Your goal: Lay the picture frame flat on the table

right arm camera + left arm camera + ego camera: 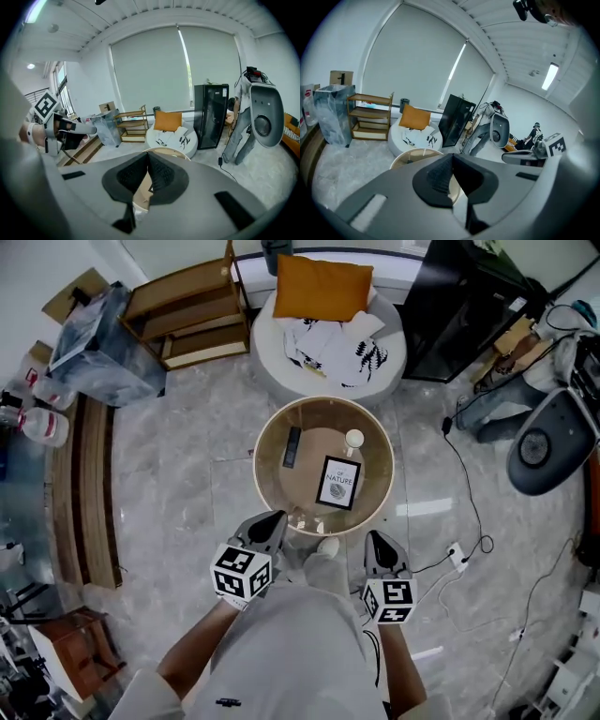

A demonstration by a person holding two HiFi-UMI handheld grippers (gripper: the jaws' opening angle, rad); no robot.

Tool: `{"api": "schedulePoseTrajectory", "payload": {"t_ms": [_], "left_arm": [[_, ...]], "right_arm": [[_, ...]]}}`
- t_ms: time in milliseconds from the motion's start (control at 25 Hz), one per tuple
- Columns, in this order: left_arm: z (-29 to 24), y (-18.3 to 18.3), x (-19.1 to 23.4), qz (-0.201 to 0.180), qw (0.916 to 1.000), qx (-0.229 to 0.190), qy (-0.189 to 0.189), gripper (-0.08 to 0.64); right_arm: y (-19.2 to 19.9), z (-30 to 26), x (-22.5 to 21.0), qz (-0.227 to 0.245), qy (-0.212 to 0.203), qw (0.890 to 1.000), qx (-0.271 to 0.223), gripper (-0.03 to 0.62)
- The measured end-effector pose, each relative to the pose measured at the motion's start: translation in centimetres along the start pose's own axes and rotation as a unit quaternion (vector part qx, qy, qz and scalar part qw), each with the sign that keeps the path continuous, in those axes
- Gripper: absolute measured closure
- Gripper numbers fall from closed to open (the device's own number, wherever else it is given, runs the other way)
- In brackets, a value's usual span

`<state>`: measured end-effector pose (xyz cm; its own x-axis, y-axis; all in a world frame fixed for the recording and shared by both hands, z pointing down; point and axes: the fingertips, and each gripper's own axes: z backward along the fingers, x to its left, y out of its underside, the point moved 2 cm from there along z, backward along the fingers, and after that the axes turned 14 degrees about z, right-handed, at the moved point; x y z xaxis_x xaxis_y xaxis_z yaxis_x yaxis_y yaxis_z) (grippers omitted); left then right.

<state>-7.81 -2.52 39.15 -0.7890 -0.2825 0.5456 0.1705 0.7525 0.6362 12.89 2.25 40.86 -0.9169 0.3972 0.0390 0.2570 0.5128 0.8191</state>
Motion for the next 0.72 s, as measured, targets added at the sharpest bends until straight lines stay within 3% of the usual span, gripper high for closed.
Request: {"api": "schedulePoseTrajectory", "payload": {"t_ms": [240,720], "left_arm": [[2.6,-2.2,-0.8,-0.044,0.9988,-0.015,0.018,0.555],[5.3,-2.0,-1.3,-0.067,0.9967,-0.014,0.044,0.555]], "right_arm": [[-3.0,2.4,0.6,-0.009,0.022,0.999,-0.036,0.588],[-4.0,4.9,3.1,-0.014,0.044,0.997,-0.059,0.588]]}}
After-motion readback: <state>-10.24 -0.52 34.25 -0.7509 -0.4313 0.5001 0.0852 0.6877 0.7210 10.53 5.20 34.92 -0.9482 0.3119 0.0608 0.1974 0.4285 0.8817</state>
